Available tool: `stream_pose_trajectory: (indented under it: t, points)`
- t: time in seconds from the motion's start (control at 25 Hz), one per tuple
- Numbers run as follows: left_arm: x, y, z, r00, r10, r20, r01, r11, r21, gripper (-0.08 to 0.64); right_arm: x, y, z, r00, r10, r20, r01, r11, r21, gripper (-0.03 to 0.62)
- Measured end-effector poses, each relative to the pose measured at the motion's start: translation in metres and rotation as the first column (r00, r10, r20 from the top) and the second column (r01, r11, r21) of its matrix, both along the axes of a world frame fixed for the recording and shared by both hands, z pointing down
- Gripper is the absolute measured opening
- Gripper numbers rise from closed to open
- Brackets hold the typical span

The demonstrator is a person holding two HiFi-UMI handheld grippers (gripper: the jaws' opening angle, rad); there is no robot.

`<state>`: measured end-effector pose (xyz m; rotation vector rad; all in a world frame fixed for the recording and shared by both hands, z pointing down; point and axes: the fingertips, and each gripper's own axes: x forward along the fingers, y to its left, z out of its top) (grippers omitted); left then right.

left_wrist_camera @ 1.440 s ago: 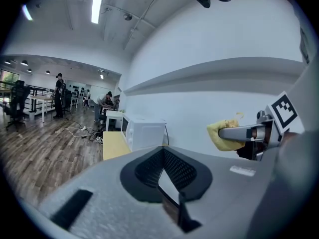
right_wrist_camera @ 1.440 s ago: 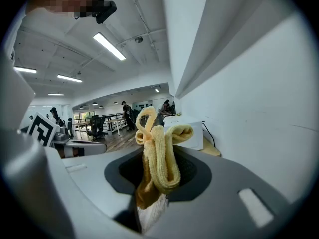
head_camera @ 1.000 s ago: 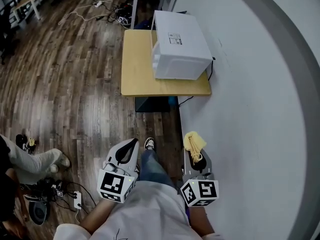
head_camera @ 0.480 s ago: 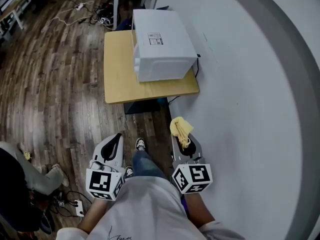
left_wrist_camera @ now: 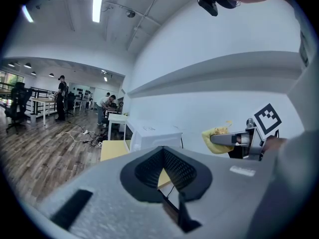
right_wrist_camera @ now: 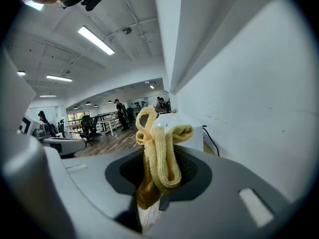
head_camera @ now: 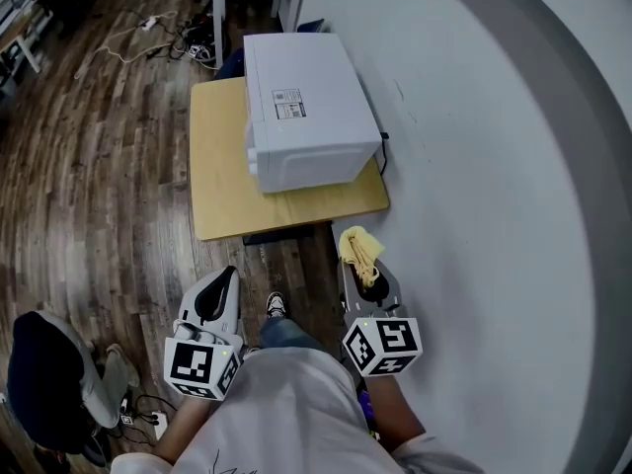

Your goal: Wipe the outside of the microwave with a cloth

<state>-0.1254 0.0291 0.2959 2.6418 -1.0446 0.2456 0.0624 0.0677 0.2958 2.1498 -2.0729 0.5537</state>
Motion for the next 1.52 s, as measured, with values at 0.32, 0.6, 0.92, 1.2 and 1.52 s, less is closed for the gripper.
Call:
stream_pose_trajectory:
  t: [0.32, 0.6, 0.92, 1.2, 1.52]
  points:
    - [0.041, -0.05, 0.001, 1.0, -0.006, 0.016, 0.006, 1.0, 0.021, -0.011, 0.06, -0.066, -0.001, 0.999, 0.028, -0.042, -0.022, 0.99, 0.136, 0.106]
    - [0.081, -0.066, 0.015, 0.999, 0.024, 0.046, -0.024, 1.0, 0.007, -0.009, 0.116, -0.109, 0.022, 0.996, 0.065, -0.065, -0.051, 0.98, 0.193, 0.107]
    - [0.099, -0.052, 0.023, 0.998, 0.033, 0.051, -0.031, 0.998, -0.045, -0.009, 0.158, -0.139, 0.045, 0.996, 0.081, -0.031, -0.069, 0.957, 0.281, 0.107]
    - [0.101, -0.038, 0.028, 0.991, 0.062, 0.119, -0.059, 0.998, -0.034, -0.009, 0.174, -0.161, 0.067, 0.996, 0.078, 0.042, -0.087, 0.95, 0.299, 0.107]
    - [0.095, -0.031, 0.034, 0.99, 0.067, 0.126, -0.06, 0.997, -0.055, -0.009, 0.182, -0.178, 0.079, 0.993, 0.113, 0.03, -0.117, 0.947, 0.3, 0.106]
